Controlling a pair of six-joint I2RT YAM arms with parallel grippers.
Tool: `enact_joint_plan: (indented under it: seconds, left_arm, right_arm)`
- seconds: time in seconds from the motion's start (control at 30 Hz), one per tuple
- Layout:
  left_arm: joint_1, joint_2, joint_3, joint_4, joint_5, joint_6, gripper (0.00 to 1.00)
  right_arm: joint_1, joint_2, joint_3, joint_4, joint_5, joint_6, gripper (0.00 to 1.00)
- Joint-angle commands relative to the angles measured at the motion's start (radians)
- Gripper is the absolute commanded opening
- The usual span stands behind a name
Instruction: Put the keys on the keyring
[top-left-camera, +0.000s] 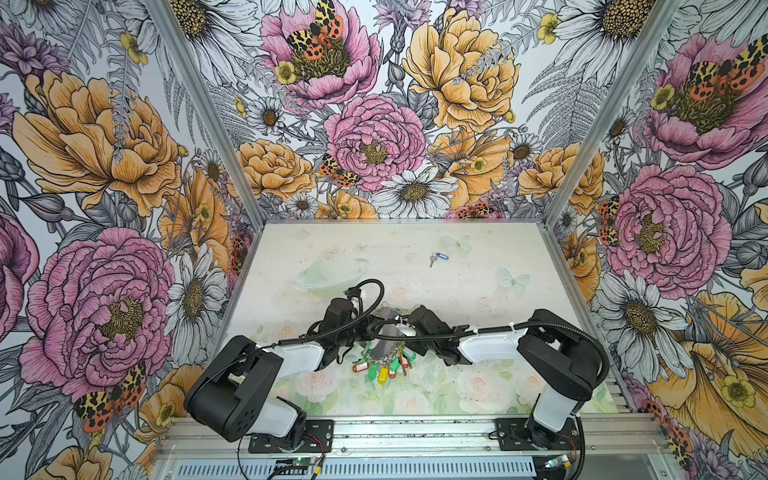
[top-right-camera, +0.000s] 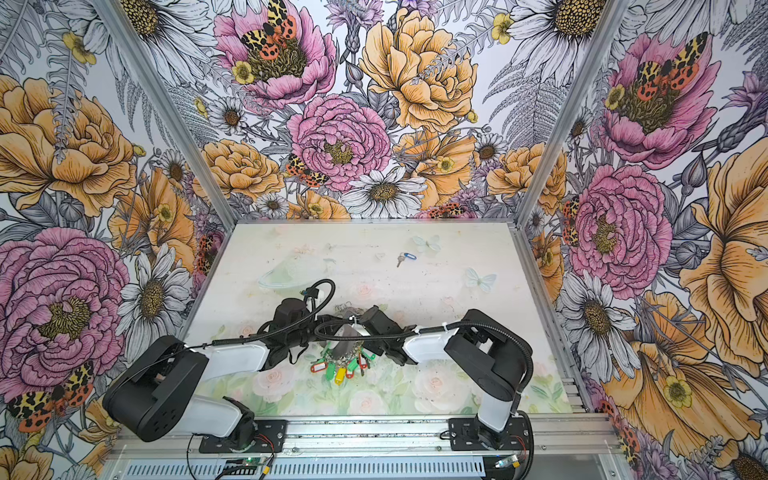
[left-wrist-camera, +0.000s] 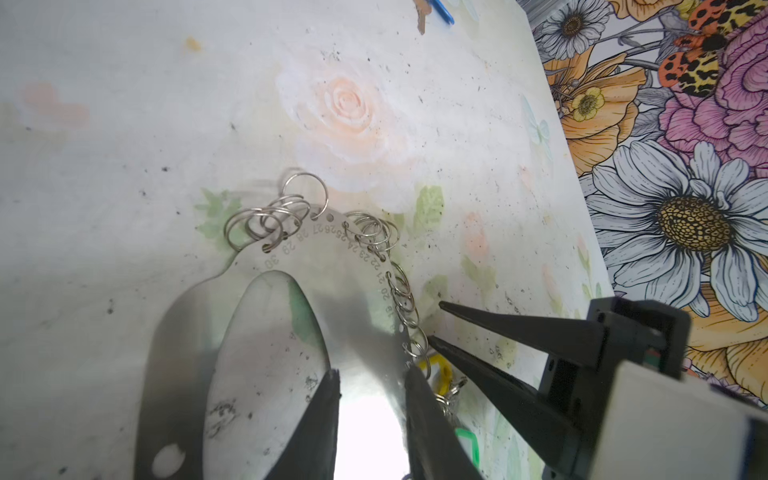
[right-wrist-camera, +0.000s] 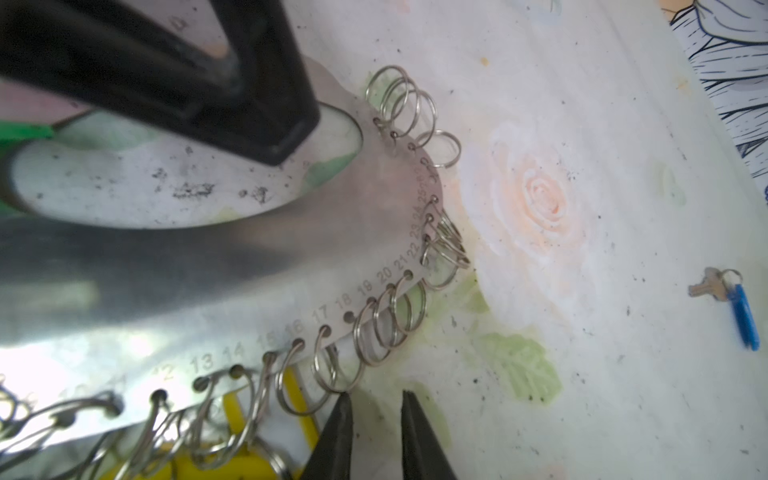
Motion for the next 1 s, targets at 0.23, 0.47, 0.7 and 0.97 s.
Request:
enact_joint_plan:
  seconds: [0.23, 0.47, 0.7, 0.97]
  left_arm:
    - [0.017, 0.077, 0.038, 0.039, 0.036, -0.014, 0.28]
    - [0.018, 0.13, 0.071, 0.046, 0.038, -0.007, 0.28]
    - [0.018, 0.155, 0.077, 0.051, 0.034, 0.005, 0.27]
    - [0.018, 0.18, 0.083, 0.065, 0.047, 0.007, 0.27]
  right_arm:
    - [-0.004, 0.021, -0.002, 0.101, -0.01, -0.072, 0.25]
    - [-0.013, 0.004, 0.002, 0.07, -0.036, -0.101, 0.29]
    - [-0.046, -0.072, -0.014, 0.062, -0.094, -0.107, 0.29]
    - [-0.045, -0.063, -0.004, -0.008, -0.223, -0.175, 0.29]
